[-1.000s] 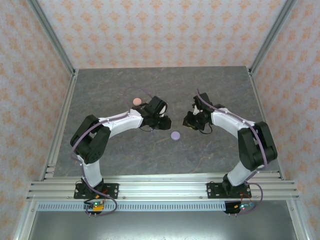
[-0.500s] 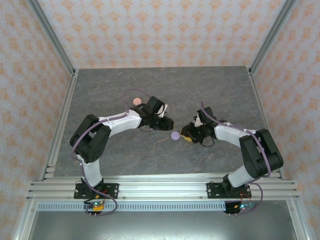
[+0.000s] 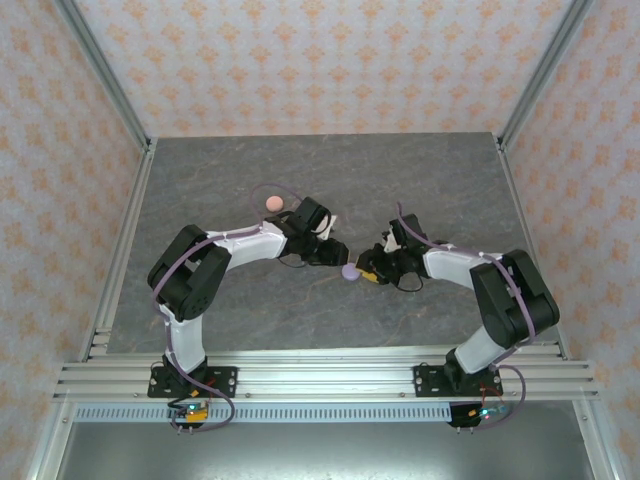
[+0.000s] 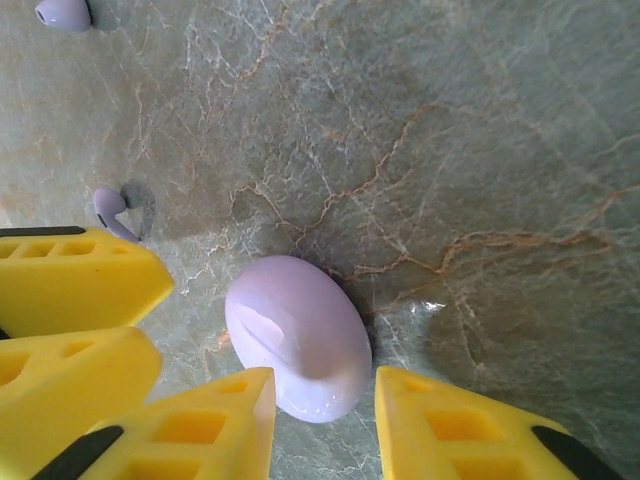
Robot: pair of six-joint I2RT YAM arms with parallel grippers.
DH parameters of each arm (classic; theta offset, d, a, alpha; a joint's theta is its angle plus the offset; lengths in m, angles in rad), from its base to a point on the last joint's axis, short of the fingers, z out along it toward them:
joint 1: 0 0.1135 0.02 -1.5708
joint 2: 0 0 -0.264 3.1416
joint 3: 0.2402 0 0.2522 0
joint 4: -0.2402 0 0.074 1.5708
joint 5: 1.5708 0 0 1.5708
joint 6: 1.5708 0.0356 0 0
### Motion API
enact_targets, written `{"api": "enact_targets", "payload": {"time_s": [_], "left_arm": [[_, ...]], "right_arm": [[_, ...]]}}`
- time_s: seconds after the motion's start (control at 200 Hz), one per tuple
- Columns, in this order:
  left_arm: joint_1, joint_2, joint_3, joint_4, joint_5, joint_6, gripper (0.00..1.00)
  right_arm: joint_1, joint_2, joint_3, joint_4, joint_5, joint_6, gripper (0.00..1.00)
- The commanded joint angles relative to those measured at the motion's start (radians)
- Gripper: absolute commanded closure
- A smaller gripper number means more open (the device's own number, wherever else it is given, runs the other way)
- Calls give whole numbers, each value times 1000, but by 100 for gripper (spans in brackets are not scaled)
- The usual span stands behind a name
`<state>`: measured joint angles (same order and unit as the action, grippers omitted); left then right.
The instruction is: Insert the wireless bluetooth earbuds into the charging case
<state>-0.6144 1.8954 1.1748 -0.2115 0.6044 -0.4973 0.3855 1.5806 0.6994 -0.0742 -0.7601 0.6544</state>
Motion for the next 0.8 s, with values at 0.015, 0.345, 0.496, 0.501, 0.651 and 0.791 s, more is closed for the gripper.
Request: {"api": "enact_targets", "payload": {"time_s": [0.015,0.345,0.496,0.501,0.651,0.791], "left_arm": [[-1,8,-9,24,36,-3,57],[-11,57,-16,41,67,-13,58],[-14,67,-21,67,94,-31,58],[-14,67,-21,67,94,-31,58],[-18,76,-27,99,109,-58,59],[-18,98,-21,117,118,-75,59]], "right_arm": [[6,18,26,20,-2,4,69],[9,48,25,27,3,2,76],[10,53,22,28,5,2,79],[10,53,22,28,5,2,79],[10,57,20,28,3,-4,81],[10,63,20,28,4,-8,81]]}}
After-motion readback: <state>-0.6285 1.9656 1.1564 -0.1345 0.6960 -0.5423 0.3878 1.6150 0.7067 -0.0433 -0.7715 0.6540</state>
